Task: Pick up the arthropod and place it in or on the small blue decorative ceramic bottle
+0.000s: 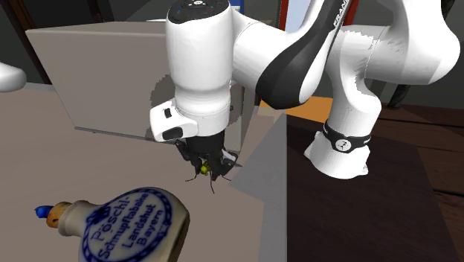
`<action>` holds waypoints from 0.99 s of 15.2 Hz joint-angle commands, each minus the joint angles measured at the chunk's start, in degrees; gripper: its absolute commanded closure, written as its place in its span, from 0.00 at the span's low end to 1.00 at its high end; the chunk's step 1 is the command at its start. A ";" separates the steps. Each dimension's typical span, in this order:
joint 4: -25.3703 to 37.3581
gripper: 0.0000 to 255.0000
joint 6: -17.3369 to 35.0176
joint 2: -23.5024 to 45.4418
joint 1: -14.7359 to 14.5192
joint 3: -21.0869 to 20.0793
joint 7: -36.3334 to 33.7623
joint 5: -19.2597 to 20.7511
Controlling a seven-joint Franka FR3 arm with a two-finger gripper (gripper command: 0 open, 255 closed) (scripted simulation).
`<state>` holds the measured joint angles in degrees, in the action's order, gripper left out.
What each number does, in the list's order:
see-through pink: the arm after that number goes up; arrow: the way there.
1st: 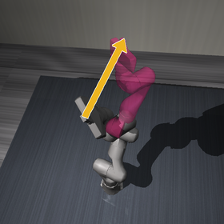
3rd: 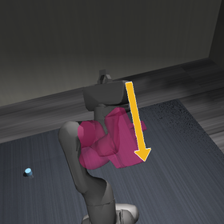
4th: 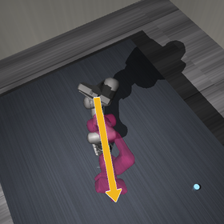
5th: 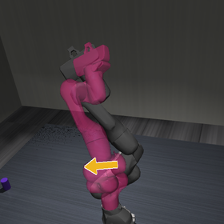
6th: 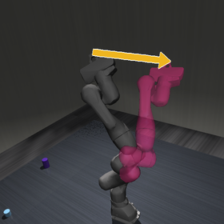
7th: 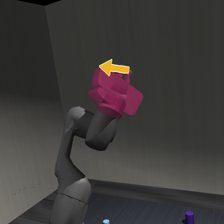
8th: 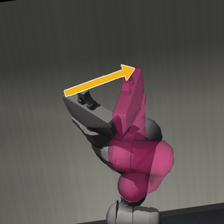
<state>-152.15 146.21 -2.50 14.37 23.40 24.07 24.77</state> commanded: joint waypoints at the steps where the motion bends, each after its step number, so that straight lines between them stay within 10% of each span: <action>1: 0.30 1.00 -1.98 -1.69 -0.02 -0.07 0.36 -0.06; 15: 3.10 1.00 -15.41 -12.49 -0.22 -1.39 2.23 -0.69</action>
<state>-149.33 131.80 -14.30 14.21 22.17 26.21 24.19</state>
